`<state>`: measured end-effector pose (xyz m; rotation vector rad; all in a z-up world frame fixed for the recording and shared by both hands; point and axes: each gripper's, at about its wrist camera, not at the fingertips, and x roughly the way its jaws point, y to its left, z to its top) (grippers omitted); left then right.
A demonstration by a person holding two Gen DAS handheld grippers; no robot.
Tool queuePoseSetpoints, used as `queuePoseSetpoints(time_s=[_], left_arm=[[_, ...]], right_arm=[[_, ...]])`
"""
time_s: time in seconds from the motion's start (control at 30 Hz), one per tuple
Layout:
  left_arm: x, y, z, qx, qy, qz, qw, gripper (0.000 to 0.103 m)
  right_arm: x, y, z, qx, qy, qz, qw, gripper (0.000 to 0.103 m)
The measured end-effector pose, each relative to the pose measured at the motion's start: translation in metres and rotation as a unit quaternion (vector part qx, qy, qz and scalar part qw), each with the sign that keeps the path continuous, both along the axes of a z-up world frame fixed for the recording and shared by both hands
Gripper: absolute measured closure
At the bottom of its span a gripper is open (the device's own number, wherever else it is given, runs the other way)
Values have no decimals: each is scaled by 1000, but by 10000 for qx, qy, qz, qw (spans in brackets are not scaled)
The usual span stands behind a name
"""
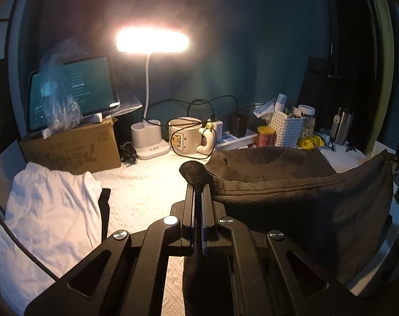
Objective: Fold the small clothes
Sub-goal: 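Lift the folded T-shirt edge upward with the left tool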
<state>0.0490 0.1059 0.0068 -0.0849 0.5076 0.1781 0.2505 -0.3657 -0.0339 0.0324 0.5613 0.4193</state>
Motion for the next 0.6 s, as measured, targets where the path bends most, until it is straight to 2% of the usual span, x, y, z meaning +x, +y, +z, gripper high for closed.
queuePoseSetpoints(time_s=[0.6], left_arm=[[46, 17, 21, 11, -362, 114, 9993, 101]], right_arm=[[43, 21, 26, 101, -448, -81, 9989, 97]])
